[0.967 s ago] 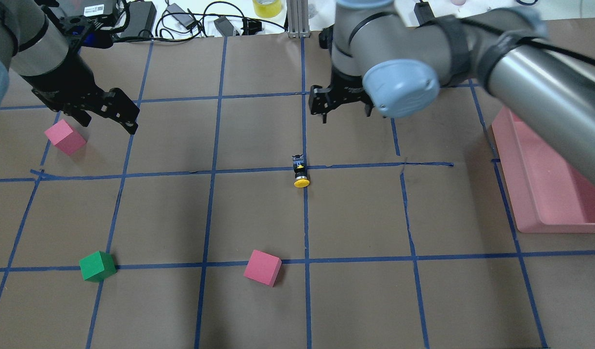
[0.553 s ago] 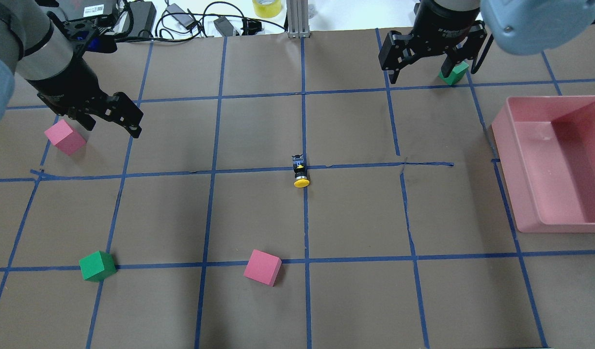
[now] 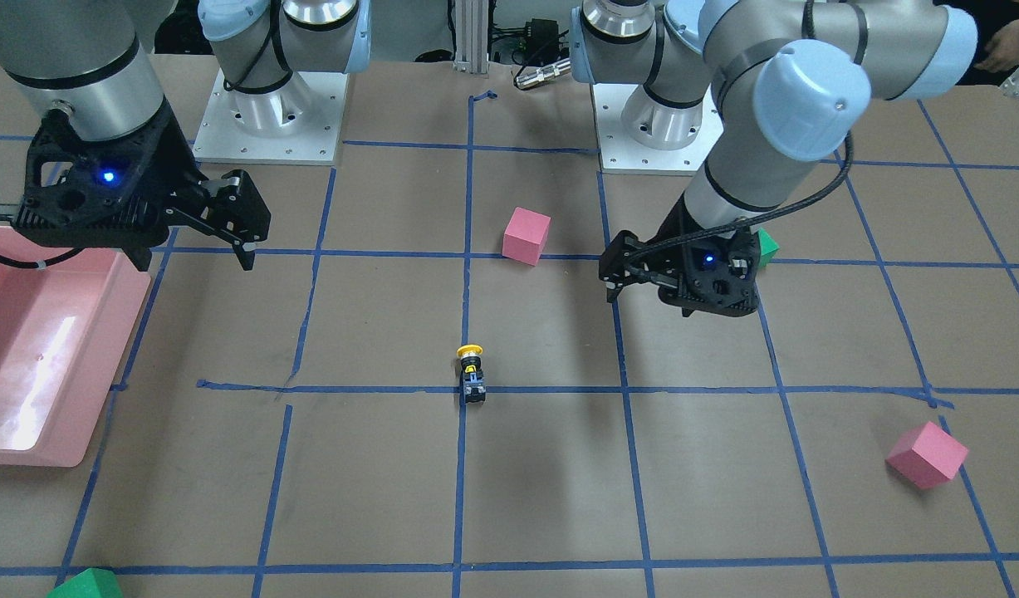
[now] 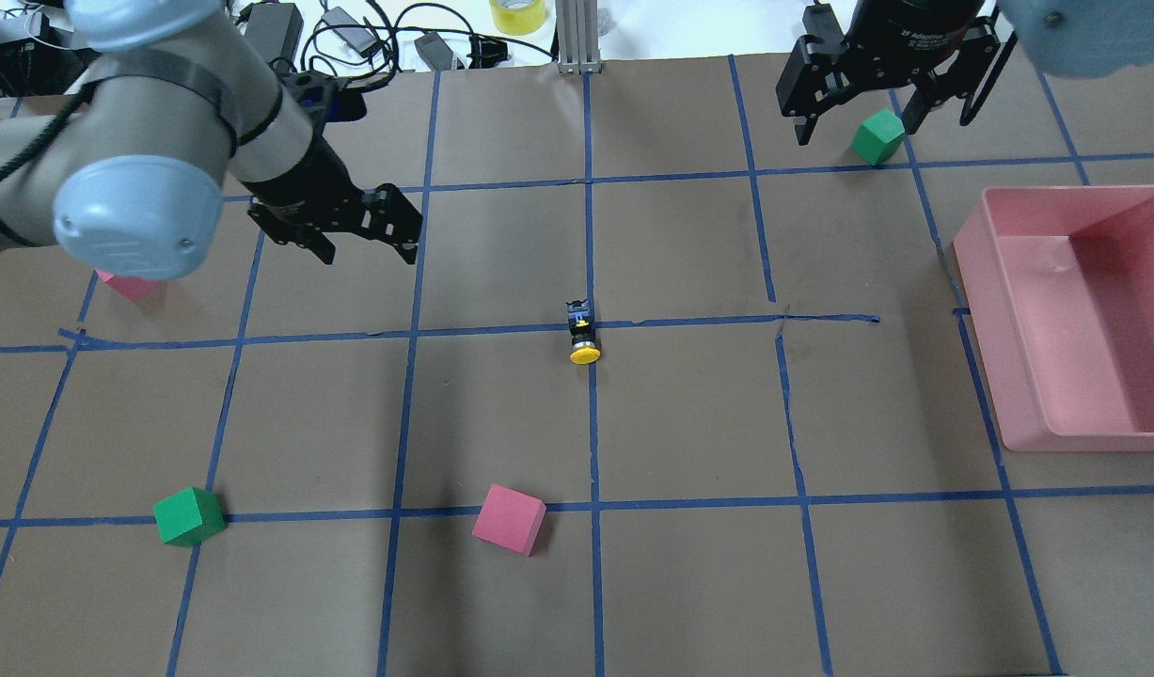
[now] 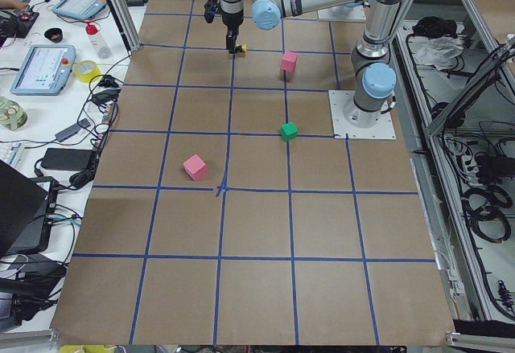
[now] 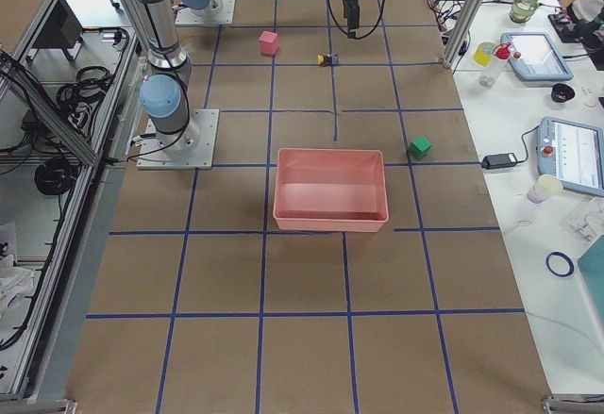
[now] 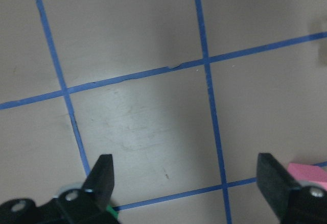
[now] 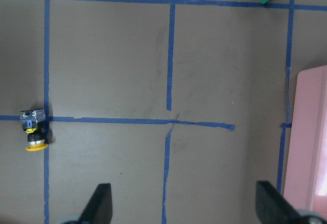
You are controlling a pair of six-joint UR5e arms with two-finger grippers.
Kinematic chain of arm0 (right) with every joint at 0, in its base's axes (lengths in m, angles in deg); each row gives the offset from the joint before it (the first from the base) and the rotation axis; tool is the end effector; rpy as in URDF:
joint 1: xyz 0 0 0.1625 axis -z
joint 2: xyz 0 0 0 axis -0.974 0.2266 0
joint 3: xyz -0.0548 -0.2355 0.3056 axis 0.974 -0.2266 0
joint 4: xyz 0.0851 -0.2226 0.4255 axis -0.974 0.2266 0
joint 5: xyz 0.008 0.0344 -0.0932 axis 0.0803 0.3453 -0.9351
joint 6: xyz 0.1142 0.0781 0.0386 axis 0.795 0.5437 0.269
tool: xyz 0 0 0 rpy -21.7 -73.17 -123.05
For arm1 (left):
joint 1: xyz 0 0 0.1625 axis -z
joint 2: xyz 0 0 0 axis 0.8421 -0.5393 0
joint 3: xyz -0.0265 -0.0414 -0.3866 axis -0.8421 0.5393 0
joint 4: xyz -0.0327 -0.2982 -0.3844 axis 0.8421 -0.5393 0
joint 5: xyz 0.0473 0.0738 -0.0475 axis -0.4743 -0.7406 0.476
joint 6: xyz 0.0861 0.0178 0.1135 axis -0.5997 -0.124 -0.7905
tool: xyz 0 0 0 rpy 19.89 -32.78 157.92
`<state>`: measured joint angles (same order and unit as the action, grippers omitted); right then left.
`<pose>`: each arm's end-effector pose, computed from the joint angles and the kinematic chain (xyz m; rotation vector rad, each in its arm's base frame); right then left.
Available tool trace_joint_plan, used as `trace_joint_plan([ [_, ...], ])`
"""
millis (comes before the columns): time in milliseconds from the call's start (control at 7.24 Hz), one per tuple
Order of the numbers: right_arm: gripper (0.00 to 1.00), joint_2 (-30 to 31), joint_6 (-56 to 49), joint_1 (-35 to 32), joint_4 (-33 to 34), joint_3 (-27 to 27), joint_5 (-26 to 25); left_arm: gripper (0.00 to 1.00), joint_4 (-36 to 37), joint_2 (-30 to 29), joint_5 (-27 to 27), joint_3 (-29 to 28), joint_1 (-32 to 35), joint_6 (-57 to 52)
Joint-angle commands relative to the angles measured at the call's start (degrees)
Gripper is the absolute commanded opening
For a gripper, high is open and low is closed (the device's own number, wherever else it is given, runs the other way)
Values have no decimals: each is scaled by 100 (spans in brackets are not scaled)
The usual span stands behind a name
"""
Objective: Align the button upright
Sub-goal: 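Reach the left gripper to the lying button and grasp it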
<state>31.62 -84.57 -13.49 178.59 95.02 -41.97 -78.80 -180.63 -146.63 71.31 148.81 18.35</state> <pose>0.1342 -0.6242 0.4279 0.0651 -3.1140 0.1201 -0.1670 -0.5999 0.2712 -0.1657 -3.0085 0.0274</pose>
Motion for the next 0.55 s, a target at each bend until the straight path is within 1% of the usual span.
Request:
trace_joint_plan([
  [0, 100, 5, 3, 4, -62, 60, -6, 100, 1075, -466, 61, 73, 521, 707],
  [138, 100, 5, 3, -22, -71, 104, -6, 100, 1266, -686, 52, 169, 723, 717],
  [276, 100, -4, 3, -13, -71, 113, -15, 100, 1659, -888, 61, 179, 943, 944],
  [414, 100, -4, 3, -22, -71, 113, -6, 100, 1828, -1117, 52, 188, 1136, 1207],
])
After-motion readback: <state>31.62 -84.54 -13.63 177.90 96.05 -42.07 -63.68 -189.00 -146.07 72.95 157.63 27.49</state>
